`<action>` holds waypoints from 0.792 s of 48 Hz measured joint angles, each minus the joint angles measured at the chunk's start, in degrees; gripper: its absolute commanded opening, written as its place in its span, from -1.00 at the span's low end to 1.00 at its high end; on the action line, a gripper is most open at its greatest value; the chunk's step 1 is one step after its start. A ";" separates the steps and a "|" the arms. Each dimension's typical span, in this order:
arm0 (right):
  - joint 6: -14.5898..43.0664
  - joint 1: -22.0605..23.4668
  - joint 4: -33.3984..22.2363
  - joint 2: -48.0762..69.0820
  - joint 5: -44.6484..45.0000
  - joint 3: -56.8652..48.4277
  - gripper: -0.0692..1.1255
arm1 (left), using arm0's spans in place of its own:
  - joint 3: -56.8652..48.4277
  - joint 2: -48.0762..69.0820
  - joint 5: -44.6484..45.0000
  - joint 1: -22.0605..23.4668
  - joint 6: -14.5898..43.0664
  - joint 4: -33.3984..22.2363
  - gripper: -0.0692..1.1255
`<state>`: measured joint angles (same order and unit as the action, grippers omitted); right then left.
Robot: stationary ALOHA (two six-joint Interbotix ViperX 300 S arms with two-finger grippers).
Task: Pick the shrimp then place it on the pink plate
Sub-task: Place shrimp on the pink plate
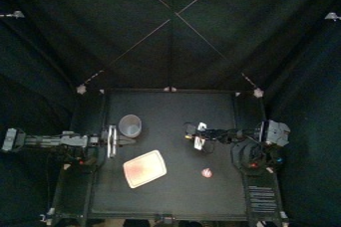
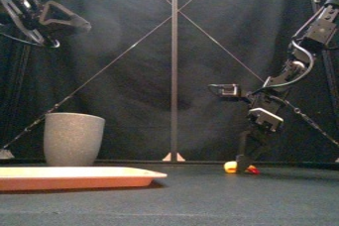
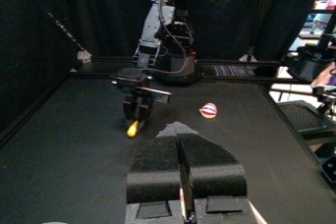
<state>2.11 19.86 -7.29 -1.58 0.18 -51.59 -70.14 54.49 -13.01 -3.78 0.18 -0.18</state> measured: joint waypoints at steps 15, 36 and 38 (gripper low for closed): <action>-0.09 -7.82 1.85 2.37 0.44 4.57 -0.09 | 0.00 0.00 0.00 -0.18 0.00 0.00 -0.59; -0.26 -18.54 2.72 -5.45 -2.72 19.51 -0.09 | -0.18 0.00 -0.53 -0.53 -0.09 0.00 -0.59; -0.35 -18.72 2.64 -7.29 -3.16 20.83 -0.09 | -0.35 0.00 -0.62 -0.53 -0.09 0.00 -0.59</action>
<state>1.76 1.14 -4.66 -8.88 -2.99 -30.76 -70.49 54.49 -13.62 -4.31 0.09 -0.18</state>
